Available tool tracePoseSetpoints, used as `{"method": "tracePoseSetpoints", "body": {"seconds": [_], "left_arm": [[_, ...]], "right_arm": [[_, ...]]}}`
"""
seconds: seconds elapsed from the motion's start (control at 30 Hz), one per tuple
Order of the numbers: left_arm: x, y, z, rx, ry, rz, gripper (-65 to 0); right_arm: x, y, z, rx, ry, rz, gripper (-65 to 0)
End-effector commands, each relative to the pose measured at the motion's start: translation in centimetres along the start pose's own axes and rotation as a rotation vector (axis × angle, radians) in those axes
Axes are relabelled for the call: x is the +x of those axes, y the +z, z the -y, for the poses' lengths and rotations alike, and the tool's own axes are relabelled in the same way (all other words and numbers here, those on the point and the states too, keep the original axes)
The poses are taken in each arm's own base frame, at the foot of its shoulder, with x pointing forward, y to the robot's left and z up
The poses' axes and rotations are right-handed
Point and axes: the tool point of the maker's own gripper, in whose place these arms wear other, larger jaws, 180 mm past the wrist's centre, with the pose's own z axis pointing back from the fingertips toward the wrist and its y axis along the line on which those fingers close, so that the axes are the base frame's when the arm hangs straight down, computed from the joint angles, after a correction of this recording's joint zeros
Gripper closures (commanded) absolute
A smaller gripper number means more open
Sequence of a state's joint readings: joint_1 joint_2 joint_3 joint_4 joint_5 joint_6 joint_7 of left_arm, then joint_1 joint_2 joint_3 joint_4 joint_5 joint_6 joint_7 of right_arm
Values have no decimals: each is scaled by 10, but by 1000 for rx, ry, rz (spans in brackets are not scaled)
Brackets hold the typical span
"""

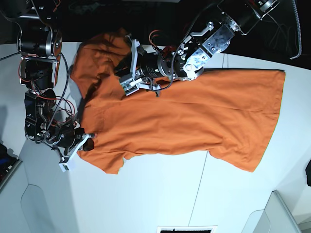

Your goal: Layout the t-shirt on the table in an organized manner, then fold the t-shirt properly

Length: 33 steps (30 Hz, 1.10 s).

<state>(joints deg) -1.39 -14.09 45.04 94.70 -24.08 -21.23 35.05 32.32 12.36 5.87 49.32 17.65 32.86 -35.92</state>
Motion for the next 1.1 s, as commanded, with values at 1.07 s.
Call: {"method": "tracePoseSetpoints", "body": {"seconds": [1.07], "left_arm": [[-13,-37,77,-199,-52,-71,-103]], "right_arm": [[9,73,136,-362,-101,76,0]]}}
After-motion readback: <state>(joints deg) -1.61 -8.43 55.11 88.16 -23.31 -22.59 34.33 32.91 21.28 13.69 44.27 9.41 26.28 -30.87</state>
